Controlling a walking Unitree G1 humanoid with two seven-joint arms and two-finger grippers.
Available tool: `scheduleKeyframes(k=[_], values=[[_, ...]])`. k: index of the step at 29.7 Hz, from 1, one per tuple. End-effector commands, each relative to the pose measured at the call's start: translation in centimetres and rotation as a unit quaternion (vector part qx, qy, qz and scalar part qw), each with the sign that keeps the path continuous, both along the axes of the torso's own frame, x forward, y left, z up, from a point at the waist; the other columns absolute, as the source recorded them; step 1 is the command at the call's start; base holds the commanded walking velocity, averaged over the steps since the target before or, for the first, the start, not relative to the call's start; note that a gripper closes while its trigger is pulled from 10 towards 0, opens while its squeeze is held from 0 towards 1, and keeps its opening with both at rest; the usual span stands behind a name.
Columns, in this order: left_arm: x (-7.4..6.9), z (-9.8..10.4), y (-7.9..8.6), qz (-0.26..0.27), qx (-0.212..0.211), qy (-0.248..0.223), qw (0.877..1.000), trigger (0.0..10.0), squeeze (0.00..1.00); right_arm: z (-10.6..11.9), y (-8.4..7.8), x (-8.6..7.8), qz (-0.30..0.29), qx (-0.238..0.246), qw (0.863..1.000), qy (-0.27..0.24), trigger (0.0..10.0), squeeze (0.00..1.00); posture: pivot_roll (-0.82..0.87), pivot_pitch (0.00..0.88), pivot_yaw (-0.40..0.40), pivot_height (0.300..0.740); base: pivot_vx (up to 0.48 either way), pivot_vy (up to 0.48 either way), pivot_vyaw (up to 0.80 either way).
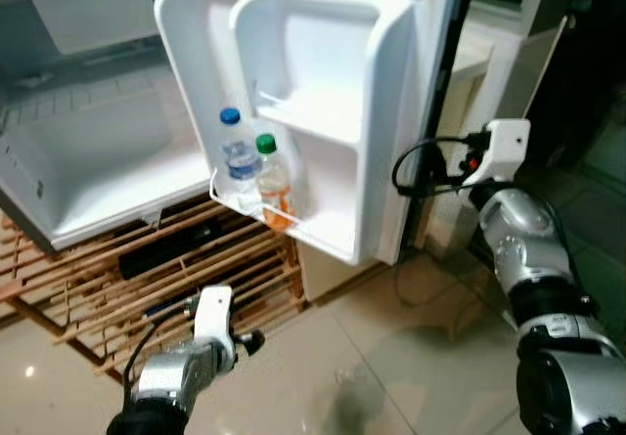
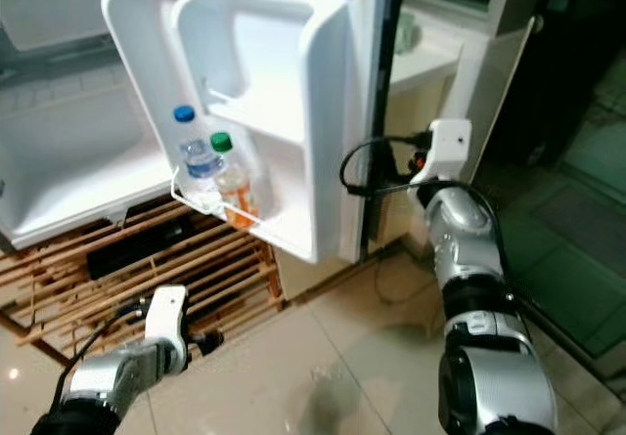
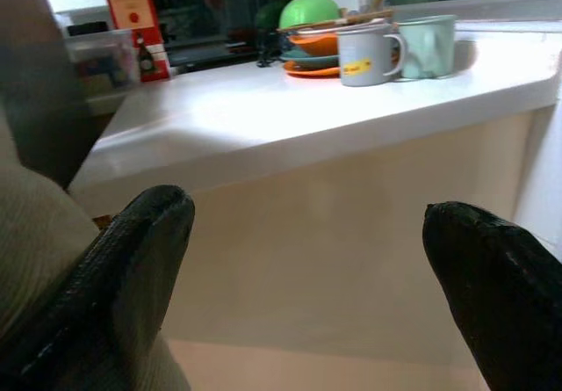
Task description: Restocking fridge
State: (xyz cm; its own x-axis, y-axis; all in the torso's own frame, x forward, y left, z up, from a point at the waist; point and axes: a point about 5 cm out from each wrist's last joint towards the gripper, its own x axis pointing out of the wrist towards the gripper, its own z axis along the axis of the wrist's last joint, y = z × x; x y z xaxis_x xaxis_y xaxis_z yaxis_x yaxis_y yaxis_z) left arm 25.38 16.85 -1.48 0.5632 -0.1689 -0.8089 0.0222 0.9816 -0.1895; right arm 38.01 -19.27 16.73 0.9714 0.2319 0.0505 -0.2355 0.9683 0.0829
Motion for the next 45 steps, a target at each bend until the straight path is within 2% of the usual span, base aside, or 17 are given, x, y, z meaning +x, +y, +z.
scheduleKeyframes(k=[1, 9, 16, 20, 23, 24, 25, 31, 35, 37, 38, 39, 40, 41, 42, 43, 45], values=[[-0.3, -0.3, 0.4, 0.009, -0.008, 0.015, 1.000, 10.0, 0.00, 0.8, 1.9, 0.3, 0.035, -0.008, 0.999, -0.019, 10.0, 0.00, -0.16, 0.000, 0.101, 0.740, 0.000, 0.000, 0.00], [-1.2, -1.5, 0.0, 0.016, -0.046, 0.065, 0.997, 10.0, 0.00, 1.6, 4.2, 0.0, 0.077, 0.004, 0.996, -0.038, 10.0, 0.00, -0.17, 0.000, 0.109, 0.740, 0.000, -0.460, 0.00], [-1.6, -2.3, -0.2, 0.062, -0.087, 0.064, 0.992, 10.0, 0.00, 1.9, 6.1, 0.1, 0.112, 0.022, 0.993, -0.037, 10.0, 0.00, -0.16, 0.000, 0.103, 0.740, 0.000, -0.385, 0.00], [-1.7, -2.9, 0.1, 0.056, -0.081, 0.067, 0.993, 10.0, 0.00, 3.4, 8.8, -0.3, 0.167, 0.059, 0.983, -0.049, 10.0, 0.00, -0.17, 0.000, 0.105, 0.740, 0.000, 0.000, 0.00], [-2.0, -3.4, 0.5, 0.061, -0.072, 0.069, 0.993, 10.0, 0.00, 4.4, 12.0, -0.6, 0.220, 0.086, 0.970, -0.052, 10.0, 0.00, -0.17, 0.000, 0.106, 0.740, 0.000, 0.000, 0.00], [-2.0, -3.4, 0.5, 0.061, -0.072, 0.069, 0.993, 10.0, 0.00, 4.4, 12.0, -0.6, 0.220, 0.086, 0.970, -0.052, 10.0, 0.00, -0.17, 0.000, 0.106, 0.740, 0.000, 0.000, 0.00], [-2.1, -3.6, 0.7, 0.064, -0.068, 0.069, 0.993, 10.0, 0.00, 4.4, 13.5, -0.7, 0.239, 0.087, 0.966, -0.047, 10.0, 0.00, -0.16, 0.000, 0.099, 0.740, 0.000, 0.000, 0.00], [-2.5, -4.0, 0.7, 0.062, -0.066, 0.070, 0.993, 10.0, 0.00, 4.0, 15.4, -1.0, 0.265, 0.090, 0.960, -0.029, 10.0, 0.00, -0.15, 0.000, 0.091, 0.740, 0.000, 0.000, 0.00], [-2.7, -4.2, 0.8, 0.065, -0.064, 0.070, 0.993, 10.0, 0.00, 5.0, 18.9, -1.9, 0.299, 0.125, 0.946, -0.014, 10.0, 0.00, -0.17, 0.000, 0.088, 0.740, 0.000, 0.000, 0.00], [-2.7, -4.2, 0.8, 0.065, -0.064, 0.069, 0.993, 10.0, 0.00, 5.0, 20.0, -2.2, 0.305, 0.123, 0.944, -0.011, 10.0, 0.00, -0.17, 0.000, 0.088, 0.740, 0.000, 0.000, 0.00], [-2.7, -4.3, 0.7, 0.063, -0.063, 0.069, 0.994, 10.0, 0.00, 5.0, 21.3, -2.7, 0.320, 0.116, 0.940, -0.008, 10.0, 0.00, -0.16, 0.000, 0.088, 0.740, 0.000, 0.000, 0.00], [-2.7, -4.4, 0.6, 0.058, -0.060, 0.068, 0.994, 10.0, 0.00, 6.4, 25.4, -5.8, 0.418, 0.139, 0.897, -0.042, 10.0, 0.00, -0.15, 0.000, 0.085, 0.740, 0.000, 0.000, 0.00], [-2.7, -4.4, 0.5, 0.055, -0.059, 0.066, 0.994, 10.0, 0.00, 7.6, 26.4, -7.3, 0.468, 0.177, 0.864, -0.057, 10.0, 0.00, -0.15, 0.000, 0.085, 0.740, 0.000, 0.000, 0.00], [-2.7, -4.4, 0.5, 0.055, -0.059, 0.066, 0.994, 10.0, 0.00, 7.6, 26.4, -7.3, 0.468, 0.177, 0.864, -0.057, 10.0, 0.00, -0.15, 0.000, 0.085, 0.740, 0.000, 0.000, 0.00], [-2.7, -4.4, 0.5, 0.054, -0.058, 0.065, 0.995, 10.0, 0.00, 8.5, 26.6, -8.3, 0.498, 0.201, 0.841, -0.068, 10.0, 0.00, -0.15, 0.000, 0.080, 0.740, 0.000, 0.000, 0.00], [-2.6, -4.4, 0.5, 0.057, -0.056, 0.061, 0.995, 10.0, 0.00, 8.9, 25.7, -8.0, 0.507, 0.236, 0.827, -0.056, 10.0, 0.00, -0.15, 0.000, 0.078, 0.740, 0.000, 0.000, 0.00], [-2.6, -4.4, 0.5, 0.058, -0.055, 0.058, 0.995, 10.0, 0.00, 9.2, 25.1, -7.7, 0.510, 0.257, 0.820, -0.046, 10.0, 0.00, -0.15, 0.000, 0.076, 0.740, 0.000, 0.000, 0.00]])
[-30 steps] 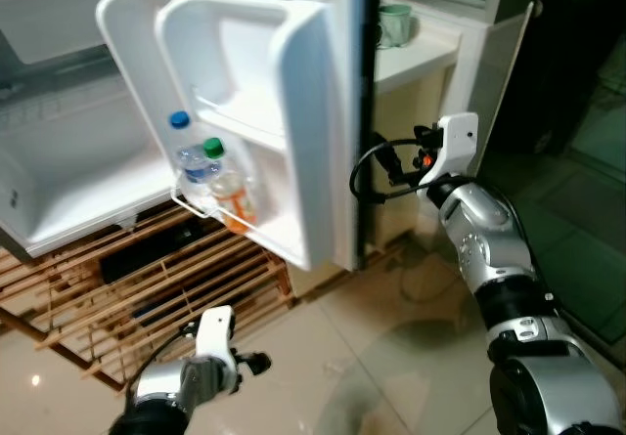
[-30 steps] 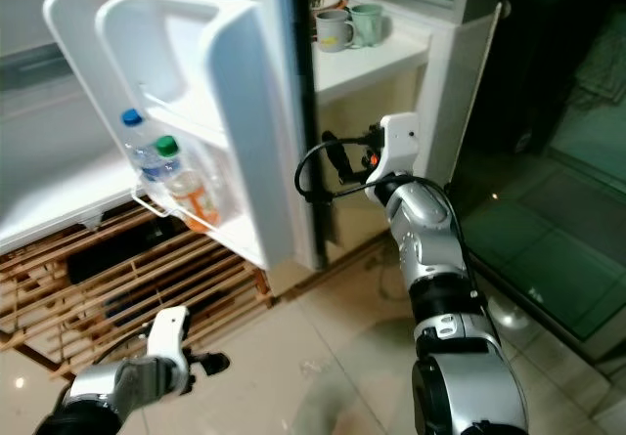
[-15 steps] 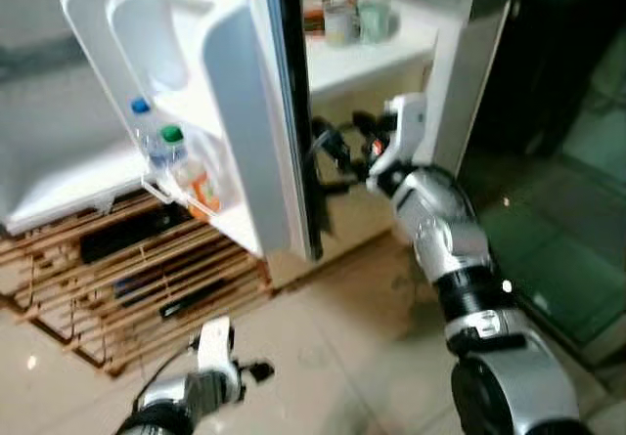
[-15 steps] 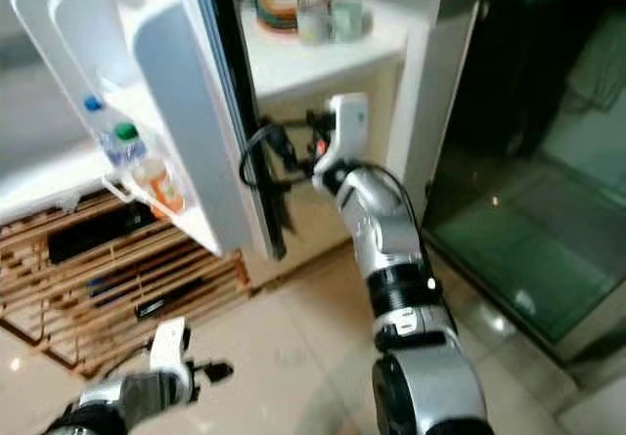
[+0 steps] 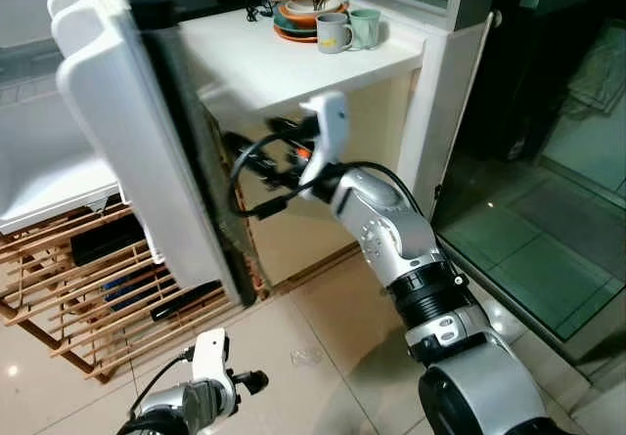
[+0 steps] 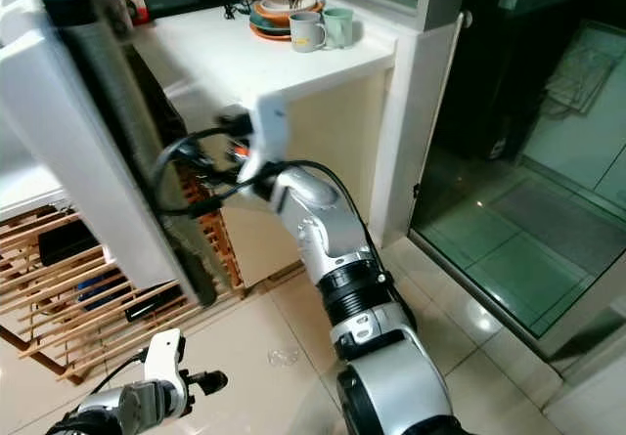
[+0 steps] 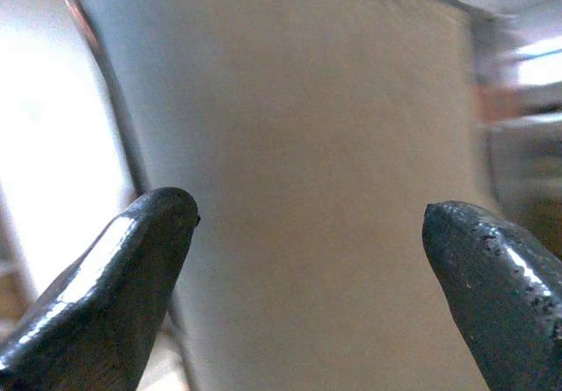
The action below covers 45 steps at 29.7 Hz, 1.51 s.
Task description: Restocking fridge
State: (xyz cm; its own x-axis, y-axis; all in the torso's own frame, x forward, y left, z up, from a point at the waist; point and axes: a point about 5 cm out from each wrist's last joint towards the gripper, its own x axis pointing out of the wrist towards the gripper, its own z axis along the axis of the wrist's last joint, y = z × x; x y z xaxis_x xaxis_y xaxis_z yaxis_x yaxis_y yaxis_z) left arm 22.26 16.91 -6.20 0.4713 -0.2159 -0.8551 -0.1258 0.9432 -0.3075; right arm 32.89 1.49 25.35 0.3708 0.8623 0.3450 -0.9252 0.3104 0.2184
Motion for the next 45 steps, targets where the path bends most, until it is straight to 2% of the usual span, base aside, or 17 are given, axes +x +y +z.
scheduleKeyframes(k=[1, 5, 6, 7, 8, 9, 11, 13, 18, 21, 23, 25, 28, 36, 38, 43, 45], values=[[0.5, 0.3, 0.4, 0.004, 0.008, -0.012, 1.000, 10.0, 0.00, 0.0, 1.9, -0.9, 0.056, 0.110, 0.987, 0.099, 10.0, 0.00, -0.14, 0.000, 0.074, 0.740, 0.000, 0.000, 0.00], [0.5, 0.3, 0.4, 0.005, 0.007, -0.012, 1.000, 10.0, 0.00, -0.6, 0.8, -0.2, 0.031, 0.109, 0.988, 0.108, 10.0, 0.00, -0.14, 0.000, 0.074, 0.740, 0.000, 0.000, 0.00], [0.5, 0.2, 0.4, 0.006, 0.007, -0.014, 1.000, 10.0, 0.00, -3.1, -2.5, 1.5, -0.076, 0.061, 0.988, 0.116, 10.0, 0.00, -0.14, 0.000, 0.073, 0.740, 0.000, 0.000, 0.00], [0.5, 0.3, 0.5, 0.007, 0.008, -0.016, 1.000, 10.0, 0.00, -4.7, -4.2, 2.2, -0.134, 0.027, 0.983, 0.119, 10.0, 0.00, -0.14, 0.000, 0.073, 0.740, 0.000, 0.000, 0.00], [0.5, 0.3, 0.5, 0.007, 0.008, -0.016, 1.000, 10.0, 0.00, -4.7, -4.2, 2.2, -0.134, 0.027, 0.983, 0.119, 10.0, 0.00, -0.14, 0.000, 0.073, 0.740, 0.000, 0.000, 0.00], [0.6, 0.3, 0.5, 0.005, 0.009, -0.021, 1.000, 10.0, 0.00, -6.8, -6.7, 2.7, -0.204, -0.026, 0.970, 0.126, 10.0, 0.00, -0.14, 0.000, 0.074, 0.740, 0.000, 0.000, 0.00], [0.6, 0.3, 0.5, 0.003, 0.009, -0.024, 1.000, 10.0, 0.00, -7.5, -7.5, 2.7, -0.221, -0.043, 0.965, 0.132, 10.0, 0.00, -0.14, 0.000, 0.074, 0.740, 0.000, 0.000, 0.00], [0.7, 0.4, 0.5, -0.012, 0.008, -0.025, 1.000, 10.0, 0.00, -9.1, -9.8, 2.8, -0.280, -0.090, 0.945, 0.141, 10.0, 0.00, -0.15, 0.000, 0.079, 0.740, 0.000, 0.000, 0.00], [0.7, 0.4, 0.6, -0.018, 0.008, -0.023, 1.000, 10.0, 0.00, -9.9, -11.2, 3.1, -0.334, -0.126, 0.925, 0.134, 10.0, 0.00, -0.16, 0.000, 0.085, 0.740, 0.000, 0.000, 0.00], [0.8, 0.5, 0.7, -0.017, 0.010, -0.021, 1.000, 10.0, 0.00, -9.8, -10.9, 3.2, -0.337, -0.129, 0.924, 0.128, 10.0, 0.00, -0.17, 0.000, 0.095, 0.740, 0.000, 0.000, 0.00], [0.9, 0.6, 1.2, -0.012, 0.019, -0.012, 1.000, 10.0, 0.00, -8.2, -8.2, 3.4, -0.294, -0.117, 0.943, 0.101, 10.0, 0.00, -0.17, 0.000, 0.101, 0.740, 0.000, 0.000, 0.00], [0.9, 0.6, 1.2, -0.012, 0.019, -0.012, 1.000, 10.0, 0.00, -8.2, -8.2, 3.4, -0.294, -0.117, 0.943, 0.101, 10.0, 0.00, -0.17, 0.000, 0.101, 0.740, 0.000, 0.000, 0.00], [1.3, 1.0, 2.6, 0.012, 0.037, -0.010, 0.999, 10.0, 0.00, -5.3, -3.4, 3.0, -0.185, -0.095, 0.976, 0.066, 10.0, 0.00, -0.15, 0.000, 0.092, 0.740, 0.000, 0.000, 0.00], [1.0, 1.4, 5.7, 0.047, 0.076, -0.014, 0.996, 10.0, 0.00, -4.1, 1.5, 1.8, -0.083, -0.093, 0.991, 0.050, 10.0, 0.00, -0.08, 0.000, 0.040, 0.740, 0.000, 0.000, 0.00], [-0.3, 1.0, 7.1, 0.064, 0.086, -0.008, 0.994, 10.0, 0.00, -3.6, 2.9, 1.3, -0.049, -0.078, 0.994, 0.058, 10.0, 0.00, -0.04, 0.000, 0.011, 0.740, 0.000, 0.000, 0.00], [-3.9, -0.8, 8.1, 0.086, 0.082, 0.031, 0.992, 10.0, 0.00, -2.9, 5.6, 0.1, 0.008, -0.060, 0.996, 0.061, 10.0, 0.00, 0.01, 0.000, -0.023, 0.740, -0.242, 0.279, 0.00], [-5.4, -1.5, 8.3, 0.094, 0.096, 0.039, 0.990, 10.0, 0.00, -0.7, 8.5, -2.2, 0.080, -0.009, 0.995, 0.051, 10.0, 0.00, 0.01, 0.000, -0.032, 0.740, -0.133, 0.201, 0.00]])
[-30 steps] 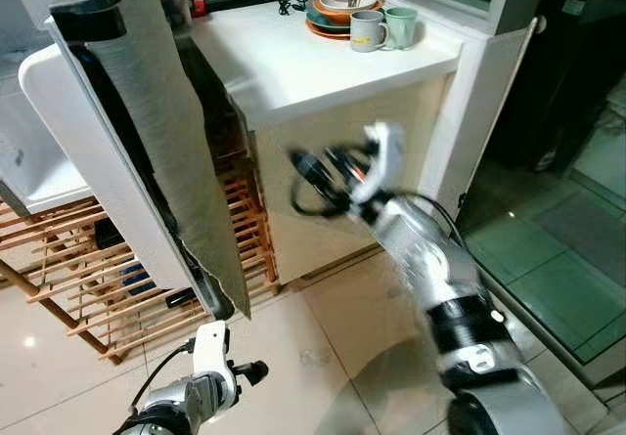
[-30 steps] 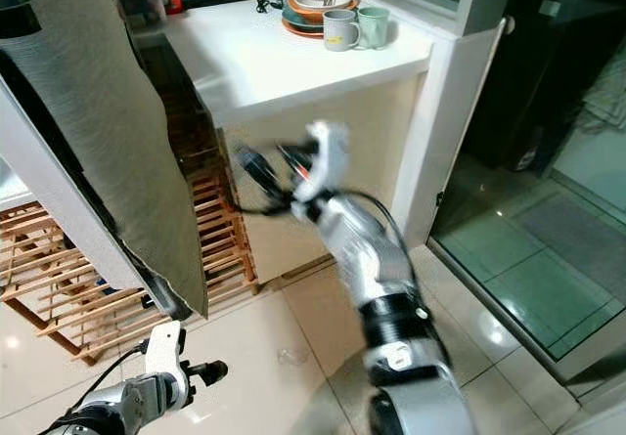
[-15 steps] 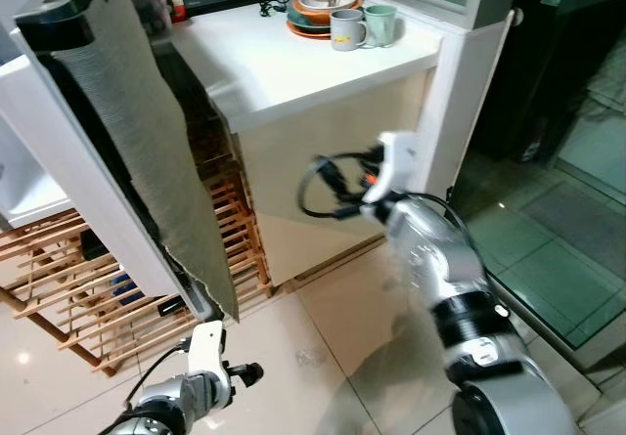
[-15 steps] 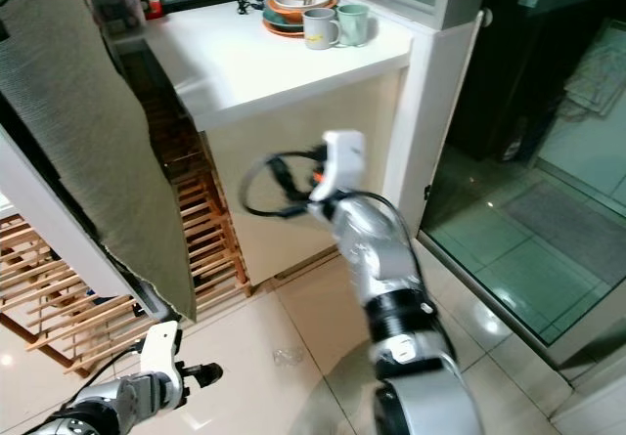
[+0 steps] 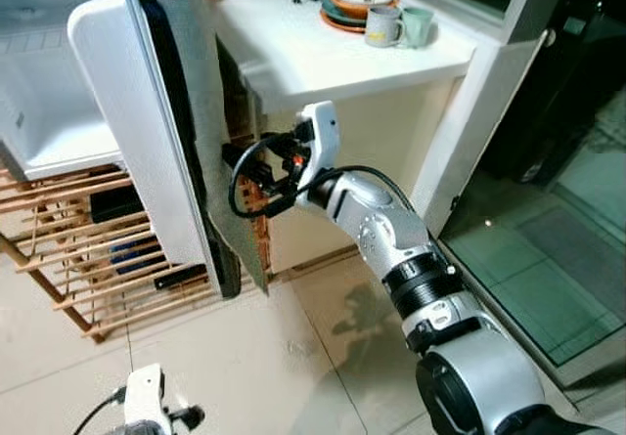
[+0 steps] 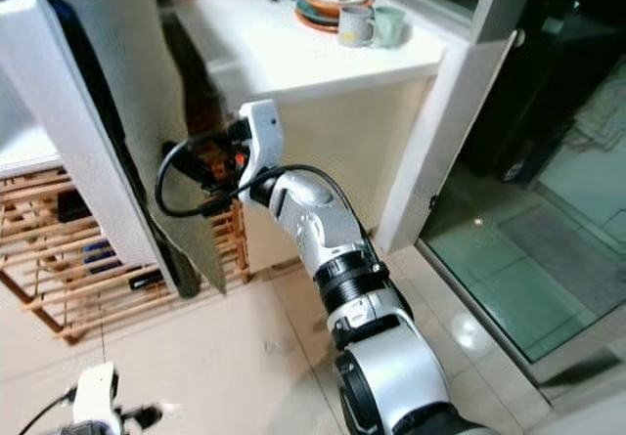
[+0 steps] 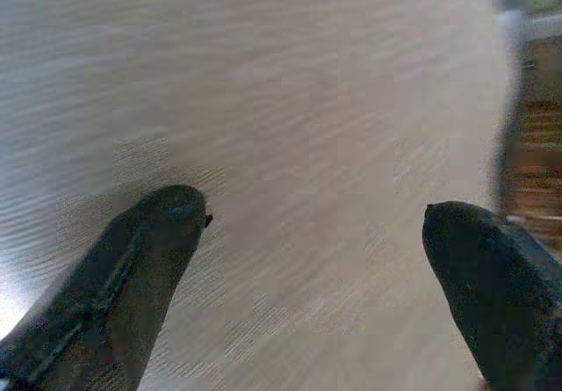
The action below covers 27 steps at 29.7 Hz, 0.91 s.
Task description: Restocking fridge
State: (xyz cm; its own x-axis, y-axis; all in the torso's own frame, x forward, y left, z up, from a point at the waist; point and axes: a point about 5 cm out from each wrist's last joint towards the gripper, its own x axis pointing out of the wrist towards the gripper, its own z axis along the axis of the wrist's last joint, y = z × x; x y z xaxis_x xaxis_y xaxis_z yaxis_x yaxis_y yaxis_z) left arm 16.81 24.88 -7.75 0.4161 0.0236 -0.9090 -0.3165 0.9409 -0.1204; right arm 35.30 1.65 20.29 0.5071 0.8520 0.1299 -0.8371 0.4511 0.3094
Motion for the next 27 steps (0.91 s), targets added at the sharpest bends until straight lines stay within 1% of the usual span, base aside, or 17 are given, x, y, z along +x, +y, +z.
scheduleKeyframes(k=[1, 4, 6, 7, 8, 9, 10, 11, 12, 13, 14, 16, 17, 21, 24, 25, 27], values=[[0.0, 0.1, 0.4, 0.007, 0.010, -0.007, 1.000, 10.0, 0.00, 4.7, 8.8, -5.3, 0.149, 0.094, 0.984, -0.032, 10.0, 0.00, 0.01, 0.000, -0.033, 0.740, 0.000, 0.000, 0.00], [1.6, 1.0, 1.3, -0.017, 0.060, -0.049, 0.997, 10.0, 0.00, 3.1, 6.4, -3.5, 0.095, 0.068, 0.993, -0.028, 10.0, 0.00, -0.01, 0.000, -0.024, 0.740, 0.000, 0.000, 0.00], [4.1, 2.4, 1.0, -0.067, 0.098, -0.111, 0.987, 10.0, 0.00, 0.9, 2.5, -1.5, 0.008, 0.030, 0.999, -0.024, 10.0, 0.00, -0.03, 0.000, -0.011, 0.740, 0.000, 0.000, 0.00], [4.7, 2.8, 1.0, -0.073, 0.105, -0.124, 0.984, 10.0, 0.00, 0.5, 1.7, -1.2, -0.008, 0.023, 0.999, -0.023, 10.0, 0.00, -0.04, 0.000, -0.010, 0.740, 0.000, 0.000, 0.00], [4.7, 2.8, 1.0, -0.073, 0.105, -0.124, 0.984, 10.0, 0.00, 0.5, 1.7, -1.2, -0.008, 0.023, 0.999, -0.023, 10.0, 0.00, -0.04, 0.000, -0.010, 0.740, 0.000, 0.000, 0.00], [5.9, 3.6, 0.7, -0.089, 0.113, -0.151, 0.978, 10.0, 0.00, -0.2, 0.6, -1.0, -0.028, 0.012, 0.999, -0.022, 10.0, 0.00, -0.04, 0.000, -0.007, 0.740, 0.000, 0.000, 0.00], [8.8, 5.7, -0.4, -0.116, 0.114, -0.210, 0.964, 10.0, 0.00, -1.6, -1.6, -0.7, -0.070, -0.007, 0.997, -0.016, 10.0, 0.00, -0.05, 0.000, 0.000, 0.740, 0.000, 0.000, 0.00], [8.8, 5.7, -0.4, -0.116, 0.114, -0.210, 0.964, 10.0, 0.00, -1.6, -1.6, -0.7, -0.070, -0.007, 0.997, -0.016, 10.0, 0.00, -0.05, 0.000, 0.000, 0.740, 0.000, 0.000, 0.00], [10.0, 6.8, -1.0, -0.126, 0.109, -0.238, 0.957, 10.0, 0.00, -2.2, -2.5, -0.6, -0.090, -0.017, 0.996, -0.013, 10.0, 0.00, -0.06, 0.000, 0.006, 0.740, 0.000, 0.000, 0.00], [12.0, 9.3, -2.8, -0.153, 0.115, -0.295, 0.936, 10.0, 0.00, -3.0, -4.1, -0.3, -0.130, -0.033, 0.991, -0.013, 10.0, 0.00, -0.07, 0.000, 0.013, 0.740, 0.000, 0.000, 0.00], [12.4, 10.1, -3.3, -0.161, 0.119, -0.310, 0.929, 10.0, 0.00, -3.3, -4.5, -0.2, -0.142, -0.038, 0.989, -0.014, 10.0, 0.00, -0.07, 0.000, 0.013, 0.740, 0.000, 0.000, 0.00], [13.5, 12.6, -4.8, -0.180, 0.137, -0.366, 0.903, 10.0, 0.00, -3.7, -5.5, -0.1, -0.166, -0.049, 0.985, -0.014, 10.0, 0.00, -0.09, 0.000, 0.023, 0.740, 0.000, 0.000, 0.00], [13.5, 12.6, -4.8, -0.180, 0.137, -0.366, 0.903, 10.0, 0.00, -3.7, -5.5, -0.1, -0.166, -0.049, 0.985, -0.014, 10.0, 0.00, -0.09, 0.000, 0.023, 0.740, 0.000, 0.000, 0.00], [15.3, 19.1, -7.5, -0.123, 0.142, -0.516, 0.836, 10.0, 0.00, -5.1, -8.3, 0.1, -0.231, -0.081, 0.969, -0.009, 10.0, 0.00, -0.11, 0.000, 0.017, 0.740, 0.141, 0.195, 0.00], [15.3, 21.4, -8.3, -0.112, 0.155, -0.559, 0.807, 10.0, 0.00, -5.7, -9.3, 0.1, -0.252, -0.076, 0.965, 0.014, 10.0, 0.00, -0.12, 0.000, 0.025, 0.740, 0.294, 0.381, 0.00], [14.8, 22.6, -8.8, -0.110, 0.162, -0.573, 0.796, 10.0, 0.00, -5.9, -9.6, 0.0, -0.259, -0.085, 0.962, 0.010, 10.0, 0.00, -0.12, 0.000, 0.035, 0.740, 0.337, 0.341, 0.00], [14.7, 22.9, -8.8, -0.108, 0.164, -0.576, 0.793, 10.0, 0.00, -5.9, -9.6, -0.1, -0.260, -0.087, 0.962, 0.009, 10.0, 0.00, -0.12, 0.000, 0.035, 0.740, 0.343, 0.336, 0.00]])
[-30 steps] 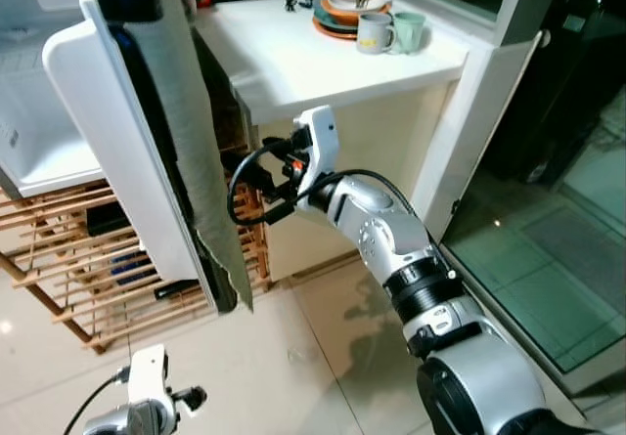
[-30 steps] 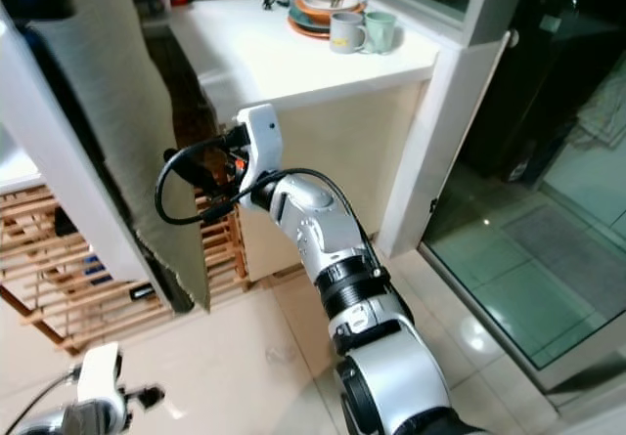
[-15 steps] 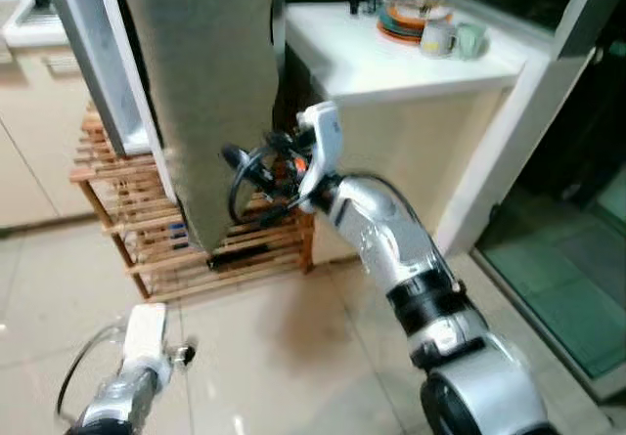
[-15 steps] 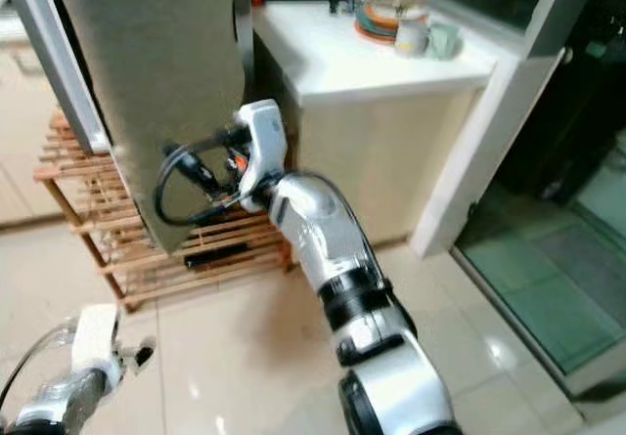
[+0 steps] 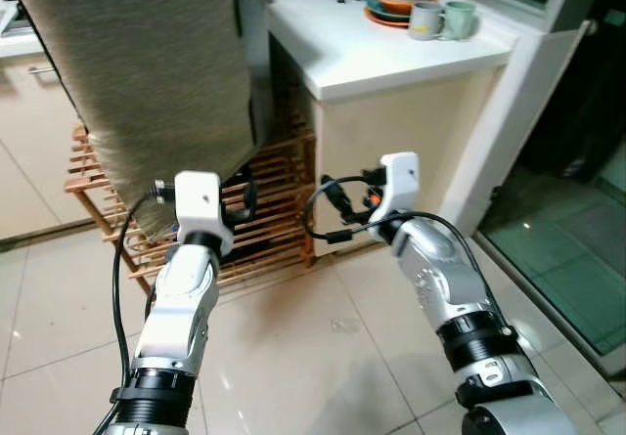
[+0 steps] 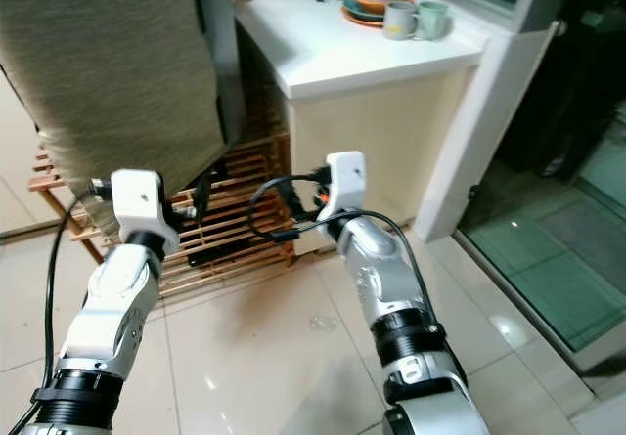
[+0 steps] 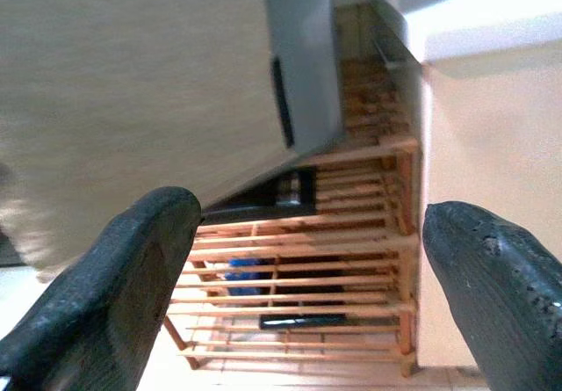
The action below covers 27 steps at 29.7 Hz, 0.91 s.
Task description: Restocking fridge
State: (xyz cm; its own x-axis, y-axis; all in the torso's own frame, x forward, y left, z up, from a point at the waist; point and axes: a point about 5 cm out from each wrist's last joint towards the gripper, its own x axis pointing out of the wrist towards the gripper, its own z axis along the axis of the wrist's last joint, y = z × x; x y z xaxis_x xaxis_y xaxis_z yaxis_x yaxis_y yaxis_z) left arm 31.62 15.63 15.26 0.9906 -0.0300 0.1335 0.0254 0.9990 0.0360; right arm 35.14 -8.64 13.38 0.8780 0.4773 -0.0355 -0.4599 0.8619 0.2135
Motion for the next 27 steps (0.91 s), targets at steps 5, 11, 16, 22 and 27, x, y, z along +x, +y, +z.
scheduleKeyframes(k=[5, 11, 16, 22, 27], values=[[-0.3, 1.4, 0.4, 0.021, 0.023, -0.009, 0.999, 10.0, 0.00, 1.1, 0.6, 0.4, -0.008, 0.014, 1.000, -0.018, 10.0, 0.00, -0.13, 0.000, 0.062, 0.740, 0.359, 0.318, 0.51], [0.2, 1.9, 1.0, 0.038, 0.025, -0.001, 0.999, 10.0, 0.00, 1.8, 1.4, 0.8, -0.004, 0.016, 0.999, -0.029, 10.0, 0.00, -0.12, 0.000, 0.065, 0.740, 0.372, 0.303, 0.59], [1.6, 1.5, 1.4, 0.032, 0.049, 0.039, 0.998, 10.0, 0.00, 2.1, 1.4, 1.3, -0.022, 0.007, 0.999, -0.033, 10.0, 0.00, -0.10, 0.000, 0.053, 0.740, 0.382, 0.287, 0.42], [3.9, 2.3, 2.5, 0.043, 0.043, 0.051, 0.997, 10.0, 0.00, 2.2, 1.6, 1.3, -0.014, 0.012, 0.999, -0.039, 10.0, 0.00, -0.10, 0.000, 0.061, 0.740, 0.406, 0.254, 0.00], [4.8, 1.9, 3.0, 0.048, 0.033, 0.067, 0.996, 10.0, 0.00, 2.0, 2.0, 1.2, -0.019, 0.019, 0.999, -0.038, 10.0, 0.00, -0.11, 0.000, 0.069, 0.740, 0.406, 0.254, 0.00]])
